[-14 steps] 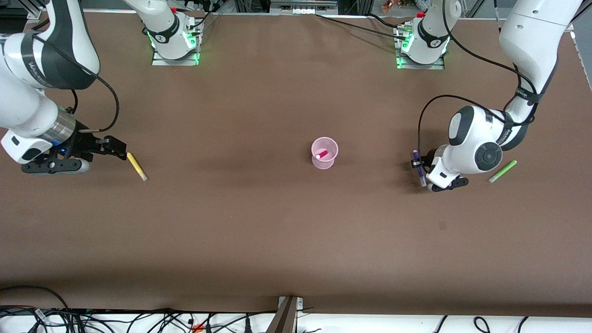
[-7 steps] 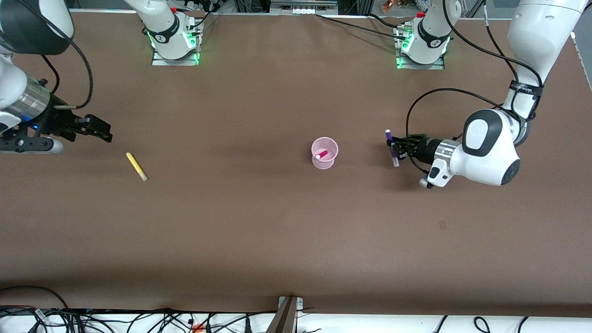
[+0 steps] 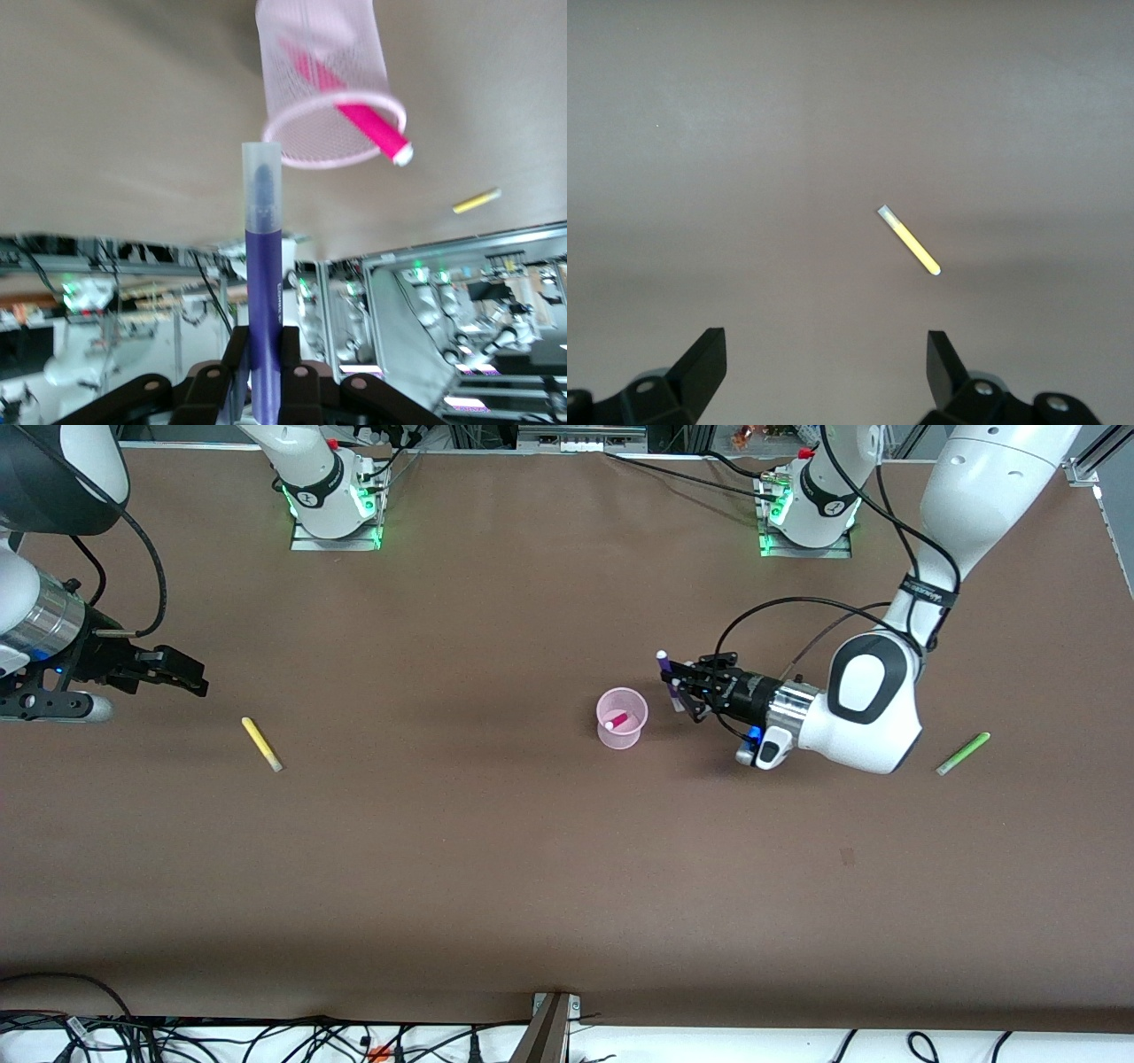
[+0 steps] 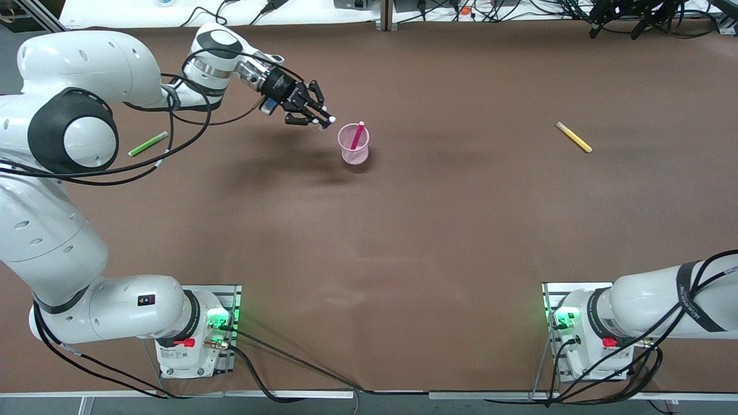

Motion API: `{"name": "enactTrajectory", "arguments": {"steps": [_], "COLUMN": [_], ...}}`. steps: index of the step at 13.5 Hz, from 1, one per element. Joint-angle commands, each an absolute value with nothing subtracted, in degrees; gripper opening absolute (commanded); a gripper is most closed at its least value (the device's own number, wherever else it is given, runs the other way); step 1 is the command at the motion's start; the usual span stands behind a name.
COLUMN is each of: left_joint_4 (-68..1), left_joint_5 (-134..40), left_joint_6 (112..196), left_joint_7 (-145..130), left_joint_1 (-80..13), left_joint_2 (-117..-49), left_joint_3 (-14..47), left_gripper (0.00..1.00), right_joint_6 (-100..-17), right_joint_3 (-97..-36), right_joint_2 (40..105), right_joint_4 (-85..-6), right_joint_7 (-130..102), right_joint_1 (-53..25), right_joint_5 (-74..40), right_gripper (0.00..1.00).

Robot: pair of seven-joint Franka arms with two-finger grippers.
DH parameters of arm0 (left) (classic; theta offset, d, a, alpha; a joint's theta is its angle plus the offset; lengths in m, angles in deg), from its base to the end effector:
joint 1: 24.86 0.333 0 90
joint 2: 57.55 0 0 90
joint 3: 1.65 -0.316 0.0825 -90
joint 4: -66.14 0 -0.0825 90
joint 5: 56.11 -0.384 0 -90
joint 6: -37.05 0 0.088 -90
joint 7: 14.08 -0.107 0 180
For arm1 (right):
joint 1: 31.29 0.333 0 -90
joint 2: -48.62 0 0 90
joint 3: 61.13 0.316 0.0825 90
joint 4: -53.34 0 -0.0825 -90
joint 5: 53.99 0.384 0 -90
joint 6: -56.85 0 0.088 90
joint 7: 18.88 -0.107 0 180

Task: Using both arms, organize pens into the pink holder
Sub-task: 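Carry the blue marker with the left gripper over the pink holder, then lower the blue marker into the holder and open the left gripper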

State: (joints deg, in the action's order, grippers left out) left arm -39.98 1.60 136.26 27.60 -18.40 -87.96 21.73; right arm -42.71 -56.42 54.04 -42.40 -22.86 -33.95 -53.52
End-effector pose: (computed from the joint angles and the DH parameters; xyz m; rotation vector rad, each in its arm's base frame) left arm 0.5547 -0.2326 0.2716 1.8890 0.9796 -1.2931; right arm 0.5893 0.0200 0.5372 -3.1264 0.0554 0.0444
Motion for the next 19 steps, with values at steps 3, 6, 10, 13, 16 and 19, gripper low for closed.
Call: {"name": "enactTrajectory", "arguments": {"steps": [3,6,10,13,16,19], "left_joint_4": [-39.68,-39.60,-39.07,-37.24,-35.21,-34.15], "left_joint_5": [9.36,10.86,10.86,10.78,10.69,9.99], "left_joint_6": [135.40,139.43,142.17,142.26,142.26,142.26], "left_joint_7": [29.17,28.72,27.50,27.49,27.67,27.41], "left_joint_1": [-21.16,-23.97,-25.47,-25.56,-25.65,-25.65], "left_joint_2": [-91.28,-92.44,-94.64,-96.04,-96.84,-98.41], "left_joint_3": [21.64,21.64,21.64,21.64,21.55,21.46], "left_gripper": [0.00,0.00,0.00,0.00,0.00,0.00], "right_joint_6": [-39.65,-39.39,-35.52,-35.61,-35.52,-35.08], "right_joint_3": [-56.12,-56.04,-56.21,-56.12,-56.12,-56.12], "right_joint_2": [54.51,54.69,53.98,54.16,55.47,55.48], "right_joint_4": [-42.11,-41.76,-38.34,-36.40,-36.48,-36.57], "right_joint_7": [-23.01,-23.27,-23.27,-23.01,-22.92,-22.49], "right_joint_1": [-34.54,-34.37,-34.45,-34.45,-34.37,-34.45], "right_joint_5": [-53.64,-53.72,-53.72,-53.72,-53.72,-53.72], "right_gripper": [1.00,1.00,1.00,1.00,1.00,1.00]}}
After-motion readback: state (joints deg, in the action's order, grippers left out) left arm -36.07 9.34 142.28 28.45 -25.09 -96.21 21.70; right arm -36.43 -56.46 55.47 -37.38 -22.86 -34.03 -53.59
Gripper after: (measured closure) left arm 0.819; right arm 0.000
